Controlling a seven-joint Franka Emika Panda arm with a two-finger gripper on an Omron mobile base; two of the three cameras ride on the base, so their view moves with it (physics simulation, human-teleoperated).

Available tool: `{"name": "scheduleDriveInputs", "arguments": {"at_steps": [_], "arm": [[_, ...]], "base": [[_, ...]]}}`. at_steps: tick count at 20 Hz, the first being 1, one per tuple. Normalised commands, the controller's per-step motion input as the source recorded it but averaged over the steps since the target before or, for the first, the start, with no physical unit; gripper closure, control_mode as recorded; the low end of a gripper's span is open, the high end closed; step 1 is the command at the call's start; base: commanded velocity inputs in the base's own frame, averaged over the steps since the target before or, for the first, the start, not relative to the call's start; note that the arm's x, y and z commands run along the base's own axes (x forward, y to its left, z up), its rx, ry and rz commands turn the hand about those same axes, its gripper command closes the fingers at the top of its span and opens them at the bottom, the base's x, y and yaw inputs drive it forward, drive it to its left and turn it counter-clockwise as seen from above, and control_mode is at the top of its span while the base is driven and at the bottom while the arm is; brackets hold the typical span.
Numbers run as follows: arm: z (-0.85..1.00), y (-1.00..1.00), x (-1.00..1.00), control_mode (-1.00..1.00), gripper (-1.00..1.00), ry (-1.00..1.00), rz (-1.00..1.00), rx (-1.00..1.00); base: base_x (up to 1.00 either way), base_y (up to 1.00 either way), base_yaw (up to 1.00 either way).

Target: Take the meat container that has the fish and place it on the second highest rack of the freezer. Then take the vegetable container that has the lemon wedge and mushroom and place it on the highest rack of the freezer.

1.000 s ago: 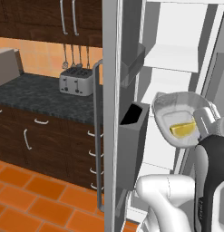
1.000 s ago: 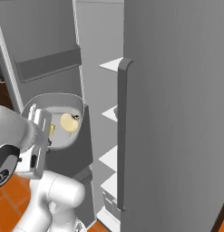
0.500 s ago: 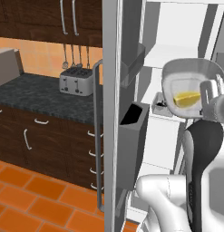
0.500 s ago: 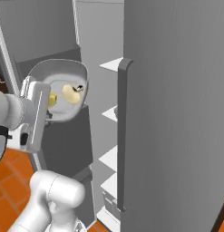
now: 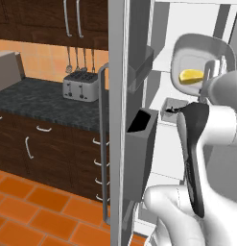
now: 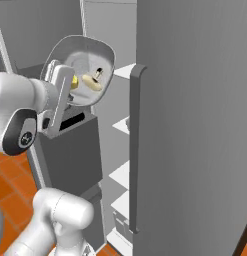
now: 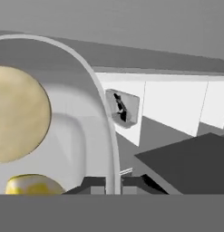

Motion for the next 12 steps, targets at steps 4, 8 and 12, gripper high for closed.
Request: {"name": "scheduleDriveInputs", "arguments": {"at_steps": [4, 8, 12], "arm": [[0.33, -0.44, 0.52, -1.00, 1.00, 0.01, -0.12, 0.16], [0.22, -0.13, 0.48, -1.00, 1.00, 0.30, -0.05, 0.08], [0.27, 0.06, 0.53, -1.00, 1.00, 0.41, 0.00, -0.03]], "base": [[0.00, 0.00, 0.00], [0.00, 0.00, 0.00], [0.00, 0.00, 0.00]]}}
